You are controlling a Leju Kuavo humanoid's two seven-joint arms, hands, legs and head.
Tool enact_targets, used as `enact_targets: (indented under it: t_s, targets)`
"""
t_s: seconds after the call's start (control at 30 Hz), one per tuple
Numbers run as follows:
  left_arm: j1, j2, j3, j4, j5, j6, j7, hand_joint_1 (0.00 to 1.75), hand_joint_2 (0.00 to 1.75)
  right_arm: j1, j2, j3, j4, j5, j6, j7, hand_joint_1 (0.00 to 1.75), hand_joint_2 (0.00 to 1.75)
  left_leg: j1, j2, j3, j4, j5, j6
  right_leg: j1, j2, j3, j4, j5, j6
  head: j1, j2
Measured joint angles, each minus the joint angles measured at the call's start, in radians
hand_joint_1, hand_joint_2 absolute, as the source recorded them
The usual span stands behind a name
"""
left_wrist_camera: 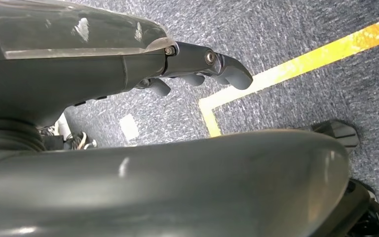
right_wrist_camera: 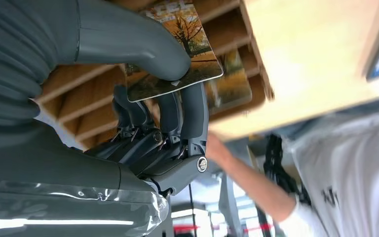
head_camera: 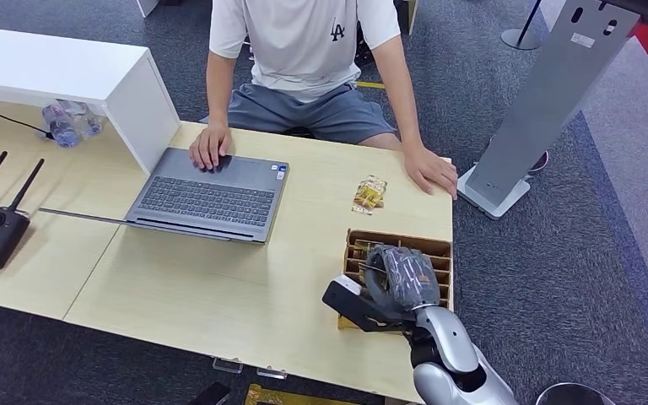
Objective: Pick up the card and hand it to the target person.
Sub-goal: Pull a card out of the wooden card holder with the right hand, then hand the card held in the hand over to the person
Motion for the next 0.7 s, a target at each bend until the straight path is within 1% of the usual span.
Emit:
enact_targets:
  t_s: [0.17, 0.33, 0.5, 0.7]
  targets:
    - [0.007, 0.0, 0.0, 0.0, 0.007, 0.0, -0.01, 0.0, 0.0, 0.0, -0.032, -0.027, -0.14, 0.084, -0.011, 0.008, 1.61, 1.75, 0.0, 0.0, 0.0, 0.0, 0.0, 0.0, 0.0, 0.0, 0.0, 0.0, 0.0, 0.0, 0.0, 0.0]
    - [0.008, 0.0, 0.0, 0.0, 0.007, -0.001, -0.013, 0.0, 0.0, -0.001, -0.053, -0.042, -0.269, 0.194, -0.058, -0.039, 1.61, 1.75, 0.0, 0.0, 0.0, 0.0, 0.0, 0.0, 0.0, 0.0, 0.0, 0.0, 0.0, 0.0, 0.0, 0.0]
    - [0.003, 0.0, 0.0, 0.0, 0.001, -0.004, -0.013, 0.0, 0.0, 0.001, -0.059, -0.043, -0.332, 0.279, -0.168, -0.124, 1.61, 1.75, 0.0, 0.0, 0.0, 0.0, 0.0, 0.0, 0.0, 0.0, 0.0, 0.0, 0.0, 0.0, 0.0, 0.0]
    - [-0.005, -0.001, 0.0, 0.0, -0.004, -0.004, -0.004, 0.0, 0.0, 0.008, -0.059, -0.043, -0.33, 0.328, -0.323, -0.185, 1.61, 1.75, 0.0, 0.0, 0.0, 0.0, 0.0, 0.0, 0.0, 0.0, 0.0, 0.0, 0.0, 0.0, 0.0, 0.0]
